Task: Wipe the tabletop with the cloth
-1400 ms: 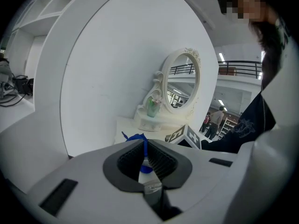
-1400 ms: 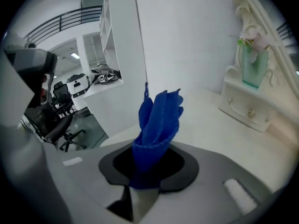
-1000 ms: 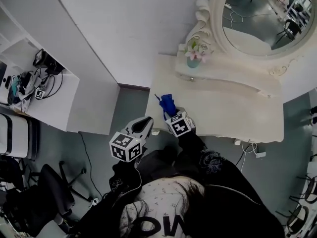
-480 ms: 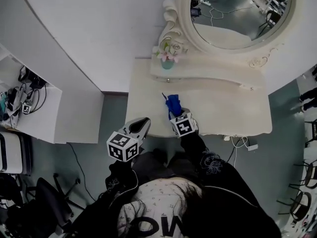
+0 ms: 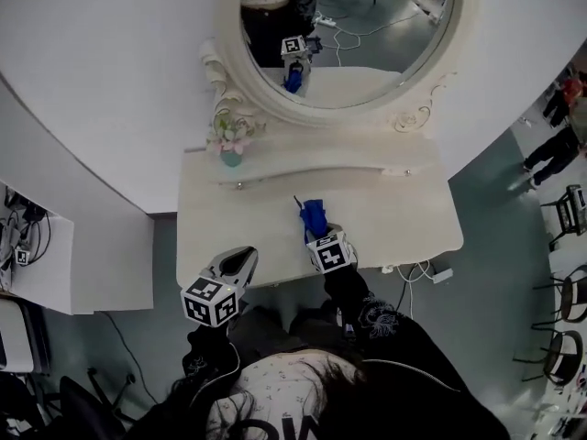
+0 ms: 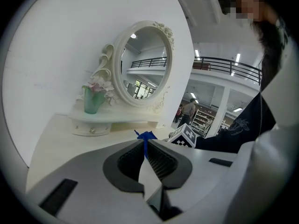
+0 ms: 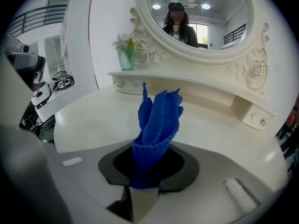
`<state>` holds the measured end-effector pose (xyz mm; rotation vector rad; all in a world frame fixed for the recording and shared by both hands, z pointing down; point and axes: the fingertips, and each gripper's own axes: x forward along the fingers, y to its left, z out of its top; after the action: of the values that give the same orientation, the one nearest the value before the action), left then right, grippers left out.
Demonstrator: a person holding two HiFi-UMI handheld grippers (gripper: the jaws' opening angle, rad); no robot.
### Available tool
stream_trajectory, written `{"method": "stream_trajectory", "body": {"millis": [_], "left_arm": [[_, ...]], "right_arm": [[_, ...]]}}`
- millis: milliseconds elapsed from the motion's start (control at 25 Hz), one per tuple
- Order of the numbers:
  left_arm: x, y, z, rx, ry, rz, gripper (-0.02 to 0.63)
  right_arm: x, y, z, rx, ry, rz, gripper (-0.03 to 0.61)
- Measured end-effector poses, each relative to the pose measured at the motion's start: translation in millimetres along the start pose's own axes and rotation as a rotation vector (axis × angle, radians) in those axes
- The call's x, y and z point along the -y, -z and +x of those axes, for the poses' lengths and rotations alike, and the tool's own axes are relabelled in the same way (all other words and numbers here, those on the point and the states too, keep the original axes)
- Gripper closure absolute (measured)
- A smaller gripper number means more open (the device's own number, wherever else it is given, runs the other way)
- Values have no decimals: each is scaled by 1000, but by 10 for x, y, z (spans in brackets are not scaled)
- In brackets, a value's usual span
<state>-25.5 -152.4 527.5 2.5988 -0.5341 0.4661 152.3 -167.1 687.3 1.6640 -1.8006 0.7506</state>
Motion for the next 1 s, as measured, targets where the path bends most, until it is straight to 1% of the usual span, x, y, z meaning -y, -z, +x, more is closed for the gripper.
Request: {"method": "stream_trajectory", "body": {"millis": [160,320,600,800,1000], "left_arm": [[354,-61,345,-6,18,7,614],[681,-186,763,4,40,27,614],[1206,-242,1410,7,70,29,614],[1552,-193,1791,-14,101,30,614],[1748,-171,2030,-20,103,26,614]], "right_arm": [[464,155,-221,-11,11,11,471],[1067,288,-387,-17,43,22,471],[2085,612,-701,-20,110,61,471],[2851,889,-926,-16,186,77,471],[3613,1175,-1219,-25,276,124,471]]}}
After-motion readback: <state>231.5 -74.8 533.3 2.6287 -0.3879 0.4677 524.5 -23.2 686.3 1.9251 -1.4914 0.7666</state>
